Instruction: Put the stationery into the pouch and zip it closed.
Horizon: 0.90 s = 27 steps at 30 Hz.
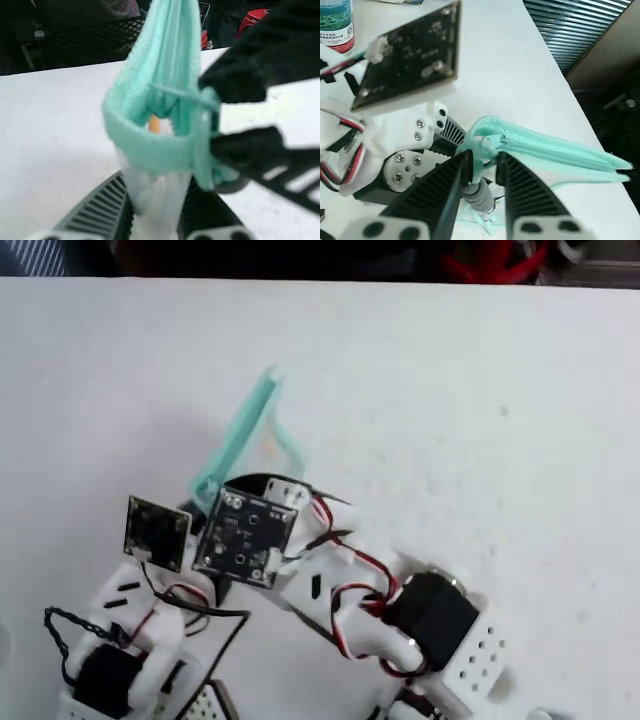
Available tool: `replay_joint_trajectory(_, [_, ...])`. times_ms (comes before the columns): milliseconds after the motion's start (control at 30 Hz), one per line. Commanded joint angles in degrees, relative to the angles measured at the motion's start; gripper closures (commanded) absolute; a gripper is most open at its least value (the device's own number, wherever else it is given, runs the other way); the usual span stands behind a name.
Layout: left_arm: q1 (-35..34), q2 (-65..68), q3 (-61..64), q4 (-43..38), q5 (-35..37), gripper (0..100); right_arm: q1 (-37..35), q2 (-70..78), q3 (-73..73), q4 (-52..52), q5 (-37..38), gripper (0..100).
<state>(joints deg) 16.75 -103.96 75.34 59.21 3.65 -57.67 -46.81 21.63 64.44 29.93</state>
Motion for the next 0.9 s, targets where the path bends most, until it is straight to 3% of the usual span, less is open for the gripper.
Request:
replay_joint_trajectory(0, [-0.1, -0.6, -0.9, -1.3, -0.5, 98, -0.7, 2.4, -1.6, -0.6, 0.4, 97.6])
replay_joint_trajectory(533, [-0.1, -0.6, -0.8, -1.2, -0.5, 98, -11.7, 2.5, -7.6, 8.6, 0.7, 98.1])
replay_joint_trajectory(733, [-0.1, -0.6, -0.8, -1.1, -0.5, 98, -3.9, -0.1, -10.5, 8.6, 0.7, 97.8])
replay_joint_trajectory(867, [-0.1, -0.6, -0.8, -1.1, -0.5, 98, 0.9, -6.1, -13.6, 11.1, 2.4, 85.2])
